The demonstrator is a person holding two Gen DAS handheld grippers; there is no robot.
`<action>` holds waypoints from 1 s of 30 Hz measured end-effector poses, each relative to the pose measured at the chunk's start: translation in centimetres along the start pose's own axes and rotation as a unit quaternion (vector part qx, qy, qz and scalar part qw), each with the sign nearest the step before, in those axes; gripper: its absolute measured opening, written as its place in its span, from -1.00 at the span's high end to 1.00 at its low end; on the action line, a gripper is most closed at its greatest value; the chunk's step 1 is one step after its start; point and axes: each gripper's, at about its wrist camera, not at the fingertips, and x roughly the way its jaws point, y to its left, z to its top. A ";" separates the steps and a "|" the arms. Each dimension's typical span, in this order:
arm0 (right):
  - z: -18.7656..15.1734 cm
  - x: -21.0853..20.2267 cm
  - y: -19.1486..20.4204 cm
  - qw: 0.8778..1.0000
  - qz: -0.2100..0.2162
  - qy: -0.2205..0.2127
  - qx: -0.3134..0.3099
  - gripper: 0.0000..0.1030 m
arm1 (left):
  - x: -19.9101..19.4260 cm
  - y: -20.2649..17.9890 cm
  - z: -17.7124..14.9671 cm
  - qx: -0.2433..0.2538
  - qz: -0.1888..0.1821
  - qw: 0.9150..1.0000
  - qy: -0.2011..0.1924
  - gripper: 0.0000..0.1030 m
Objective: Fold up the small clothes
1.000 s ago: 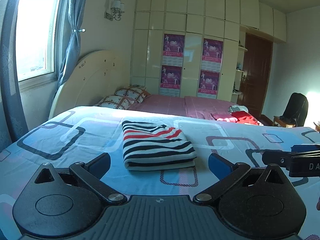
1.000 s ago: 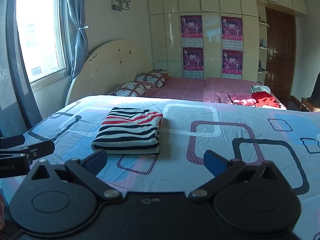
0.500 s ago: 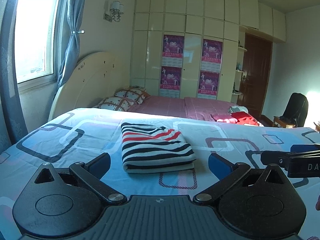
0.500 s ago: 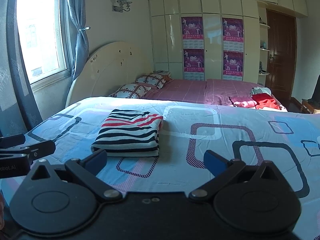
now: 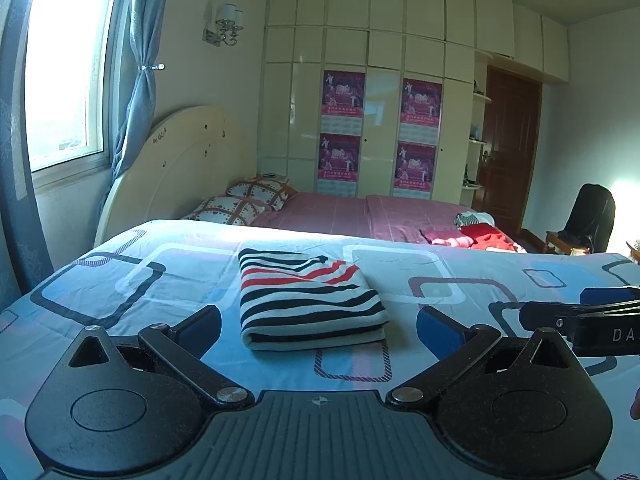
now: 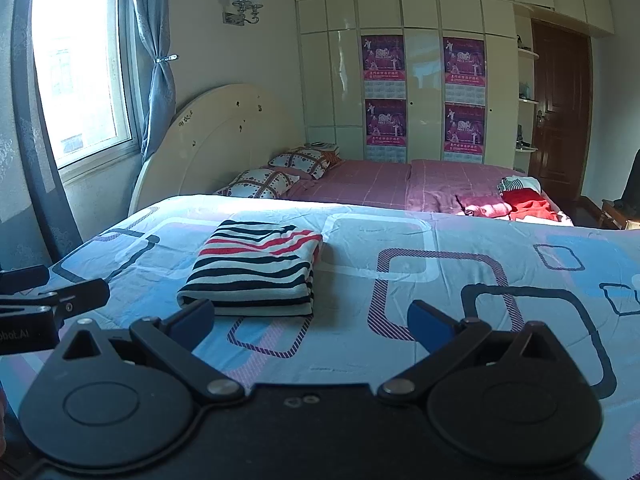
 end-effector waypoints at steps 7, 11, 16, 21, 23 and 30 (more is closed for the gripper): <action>0.1 0.0 0.2 1.000 0.003 -0.004 -0.001 -0.99 | 0.1 0.1 0.2 0.000 0.001 1.000 -0.001 -0.99; 0.1 0.1 0.1 1.000 0.003 -0.002 -0.001 -0.99 | 0.1 0.1 0.2 0.000 0.001 1.000 -0.001 -0.99; 0.2 0.1 0.2 1.000 0.003 -0.003 -0.001 -0.99 | 0.1 0.1 0.4 0.000 0.001 1.000 -0.001 -0.99; 0.1 0.1 -0.1 1.000 0.002 -0.003 0.000 -0.99 | 0.1 0.1 0.3 -0.001 0.001 1.000 -0.001 -0.99; 0.0 0.2 -0.3 1.000 0.002 -0.002 0.000 -0.99 | 0.1 0.1 0.4 -0.001 0.002 1.000 -0.001 -0.99; -0.1 0.2 -0.4 1.000 0.002 -0.003 0.001 -0.99 | 0.2 -0.1 0.6 -0.003 0.002 1.000 0.000 -0.99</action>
